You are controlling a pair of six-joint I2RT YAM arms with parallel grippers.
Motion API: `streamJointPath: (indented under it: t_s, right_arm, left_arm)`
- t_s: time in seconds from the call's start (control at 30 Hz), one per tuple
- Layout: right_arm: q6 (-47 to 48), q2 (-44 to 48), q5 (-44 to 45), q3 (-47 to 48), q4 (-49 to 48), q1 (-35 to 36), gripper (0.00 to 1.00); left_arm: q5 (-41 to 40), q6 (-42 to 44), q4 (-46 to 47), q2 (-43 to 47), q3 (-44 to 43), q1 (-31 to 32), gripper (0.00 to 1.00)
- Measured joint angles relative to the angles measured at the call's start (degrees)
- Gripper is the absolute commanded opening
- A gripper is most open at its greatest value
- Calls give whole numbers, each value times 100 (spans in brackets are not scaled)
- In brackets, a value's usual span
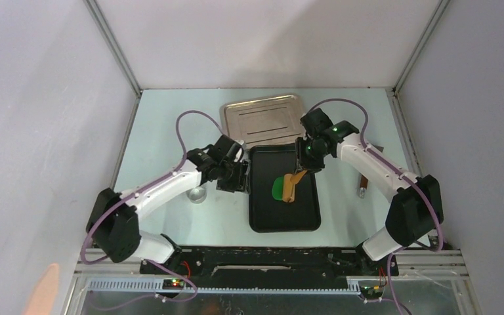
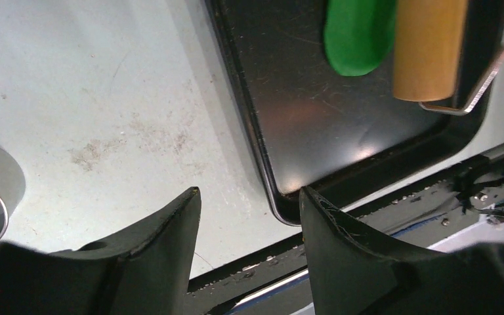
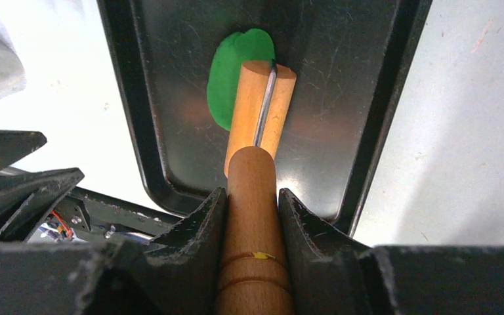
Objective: Roll out the dumpling wrappers from the dough
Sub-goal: Flatten out the dough on the work surface.
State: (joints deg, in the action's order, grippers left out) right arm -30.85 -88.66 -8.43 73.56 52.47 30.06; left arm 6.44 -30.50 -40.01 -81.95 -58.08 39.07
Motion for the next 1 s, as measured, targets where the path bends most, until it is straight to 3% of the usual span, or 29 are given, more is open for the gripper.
streamJointPath:
  t_s: [0.53,1.0]
  right_arm:
    - [-15,-605,114,426,7,216,0]
    - [-310,-835,1377,603,-44,1029,0]
  left_arm:
    - [-164,-98,-125,439,22,-216,61]
    - [-278,-118,-192,789,269,-483,61]
